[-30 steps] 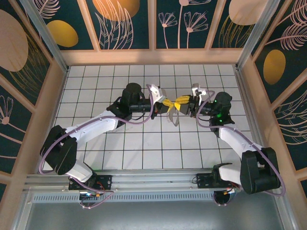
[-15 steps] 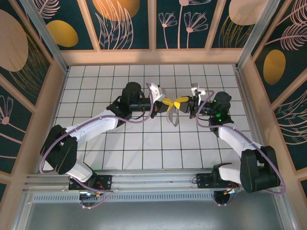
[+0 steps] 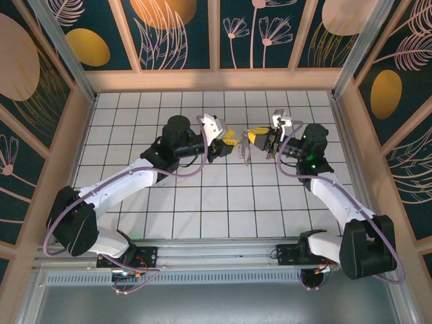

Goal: Put the keys on the keyring

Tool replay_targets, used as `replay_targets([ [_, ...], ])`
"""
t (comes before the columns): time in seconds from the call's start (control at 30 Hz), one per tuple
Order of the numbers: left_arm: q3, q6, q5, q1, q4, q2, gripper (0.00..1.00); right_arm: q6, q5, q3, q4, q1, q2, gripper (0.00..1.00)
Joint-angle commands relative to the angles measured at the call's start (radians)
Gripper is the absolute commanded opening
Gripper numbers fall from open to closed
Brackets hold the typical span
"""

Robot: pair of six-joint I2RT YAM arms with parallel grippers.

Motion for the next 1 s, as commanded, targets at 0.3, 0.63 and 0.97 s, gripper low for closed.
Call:
replay_targets([
  [0.3, 0.350, 0.065, 0.140, 0.092, -0.252, 0.197, 0.39, -0.216, 0.080, 0.229, -0.353, 0.027, 0.015, 0.00],
  [0.63, 0.281, 0.022, 0.243, 0.131, -0.134, 0.210, 0.38, -0.246, 0.059, 0.265, -0.435, 0.025, 0.048, 0.00],
  [0.97, 0.235, -0.002, 0.334, 0.131, -0.106, 0.200, 0.39, -0.299, -0.019, 0.302, -0.530, 0.022, 0.085, 0.00],
])
